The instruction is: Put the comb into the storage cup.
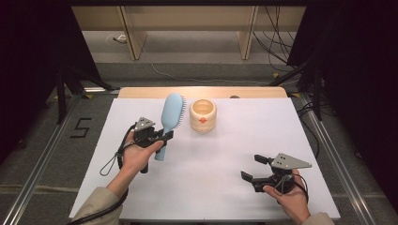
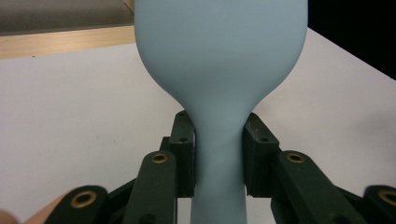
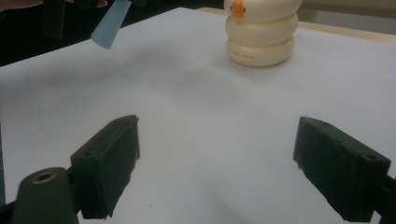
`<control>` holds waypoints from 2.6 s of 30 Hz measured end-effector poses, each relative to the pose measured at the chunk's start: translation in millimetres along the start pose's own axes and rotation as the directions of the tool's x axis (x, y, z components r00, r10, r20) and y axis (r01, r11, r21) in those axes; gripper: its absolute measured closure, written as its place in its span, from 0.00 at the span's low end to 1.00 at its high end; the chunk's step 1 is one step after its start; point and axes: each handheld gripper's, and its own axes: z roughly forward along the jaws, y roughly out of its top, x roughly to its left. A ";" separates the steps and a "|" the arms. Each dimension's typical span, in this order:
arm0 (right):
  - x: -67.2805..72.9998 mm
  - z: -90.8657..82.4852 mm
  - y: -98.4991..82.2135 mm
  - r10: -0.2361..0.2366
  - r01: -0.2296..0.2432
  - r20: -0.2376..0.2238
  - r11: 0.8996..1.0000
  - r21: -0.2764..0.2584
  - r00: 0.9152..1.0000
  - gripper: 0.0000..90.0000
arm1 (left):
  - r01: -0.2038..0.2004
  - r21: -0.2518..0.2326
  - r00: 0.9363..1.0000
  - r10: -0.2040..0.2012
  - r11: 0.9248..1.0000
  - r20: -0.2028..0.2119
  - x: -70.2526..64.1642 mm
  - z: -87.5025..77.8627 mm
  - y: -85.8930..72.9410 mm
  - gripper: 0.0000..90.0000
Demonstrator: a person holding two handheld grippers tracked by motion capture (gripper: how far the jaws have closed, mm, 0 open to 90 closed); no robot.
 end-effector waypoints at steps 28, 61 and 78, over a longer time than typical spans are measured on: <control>4.8 12.9 3.0 0.048 -0.048 -0.009 0.999 -0.018 0.999 0.17 | -0.038 -0.036 0.999 0.039 0.999 0.029 -15.7 -9.2 7.6 0.77; 17.0 31.7 7.3 0.052 -0.052 -0.006 0.998 -0.029 0.999 0.18 | -0.083 -0.029 0.993 0.086 0.996 0.083 -42.0 3.7 -4.9 0.77; 30.6 50.3 14.0 0.057 -0.057 -0.009 0.997 -0.043 0.998 0.18 | -0.091 -0.034 0.992 0.094 0.995 0.090 -49.6 7.5 -7.7 0.77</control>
